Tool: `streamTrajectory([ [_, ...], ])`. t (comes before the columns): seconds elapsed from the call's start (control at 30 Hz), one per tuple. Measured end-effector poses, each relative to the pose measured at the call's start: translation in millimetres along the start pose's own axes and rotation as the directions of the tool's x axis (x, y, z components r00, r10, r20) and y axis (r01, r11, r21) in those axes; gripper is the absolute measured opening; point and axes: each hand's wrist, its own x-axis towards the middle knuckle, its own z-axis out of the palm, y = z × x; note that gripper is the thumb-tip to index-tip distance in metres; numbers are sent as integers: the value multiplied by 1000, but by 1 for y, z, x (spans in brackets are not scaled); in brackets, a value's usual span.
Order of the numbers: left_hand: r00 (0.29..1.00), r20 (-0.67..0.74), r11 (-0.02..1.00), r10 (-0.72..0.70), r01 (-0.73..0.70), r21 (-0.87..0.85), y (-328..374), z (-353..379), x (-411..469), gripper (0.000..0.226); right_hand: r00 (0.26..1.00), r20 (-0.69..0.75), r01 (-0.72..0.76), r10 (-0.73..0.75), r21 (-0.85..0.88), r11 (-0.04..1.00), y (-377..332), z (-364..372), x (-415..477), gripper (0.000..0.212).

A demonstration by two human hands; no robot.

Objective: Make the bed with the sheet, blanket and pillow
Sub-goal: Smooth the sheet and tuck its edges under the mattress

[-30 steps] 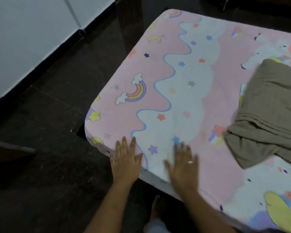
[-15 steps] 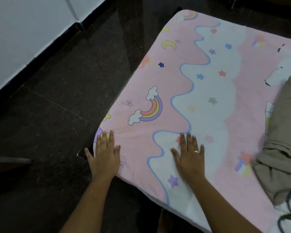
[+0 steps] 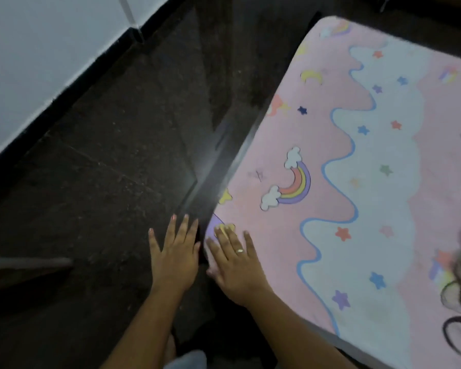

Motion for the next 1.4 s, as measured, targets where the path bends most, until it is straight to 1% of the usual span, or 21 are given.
streamTrajectory([
  [0.07, 996, -30, 997, 79, -79, 2, -38, -29, -15, 55, 987, 150, 61, -55, -33, 998, -10, -34, 7, 63],
  [0.1, 994, -63, 996, 91, -90, 14, -53, -44, -26, 54, 977, 193, 104, -90, -63, 993, -13, -49, 8, 63],
  [0.13, 991, -86, 995, 100, -99, 21, -71, -64, -36, 52, 975, 209, 84, -73, -47, 995, -21, -71, 7, 62],
  [0.17, 987, -109, 993, 117, -115, 16, -87, -88, -45, 47, 979, 202, 22, -23, 6, 1000, -32, -92, 5, 62],
  [0.2, 982, -150, 993, 118, -116, 16, -102, -111, -52, 42, 985, 166, -46, 35, 58, 997, -44, -115, 2, 62],
  [0.23, 984, -148, 995, 98, -98, 4, -113, -134, -57, 46, 990, 113, -101, 89, 109, 989, -56, -134, -2, 61],
  [0.27, 995, -83, 998, 57, -58, 1, -120, -152, -59, 54, 989, 80, -138, 128, 151, 979, -65, -149, -6, 60],
  [0.33, 1000, 7, 1000, 23, -23, 6, -134, -187, -62, 56, 980, 44, -200, 195, 178, 963, -81, -180, -16, 58],
  [0.4, 999, 16, 999, 42, -42, -16, -136, -214, -56, 55, 970, 23, -242, 243, 202, 949, -89, -206, -18, 58],
  [0.5, 993, -2, 992, 116, -116, -45, -124, -249, -45, 56, 949, 13, -308, 316, 256, 916, -90, -236, -21, 57],
  [0.63, 969, -43, 969, 243, -245, -39, -91, -285, -19, 58, 909, 11, -399, 416, 304, 865, -69, -268, -21, 58],
  [0.8, 915, -68, 917, 399, -398, 21, -36, -327, 23, 59, 819, -71, -518, 569, 333, 788, -26, -300, -8, 58],
  [0.87, 888, -68, 891, 455, -454, 35, -15, -342, 39, 60, 787, -79, -555, 612, 343, 758, -11, -309, -2, 59],
  [1.0, 845, -75, 849, 529, -526, 59, 18, -368, 63, 60, 752, -60, -596, 656, 362, 717, 8, -318, 10, 61],
  [1.13, 818, -42, 819, 573, -570, 63, 37, -378, 84, 60, 725, -39, -634, 688, 351, 689, 18, -327, 23, 64],
  [1.23, 800, 14, 797, 600, -599, 84, 43, -377, 98, 60, 705, -30, -651, 709, 368, 664, 24, -335, 29, 64],
  [1.33, 764, 47, 759, 644, -645, 88, 46, -371, 118, 60, 661, -9, -690, 751, 387, 612, 27, -339, 37, 64],
  [1.4, 724, 77, 719, 686, -690, 83, 46, -371, 135, 59, 624, 10, -716, 781, 407, 567, 29, -341, 49, 64],
])
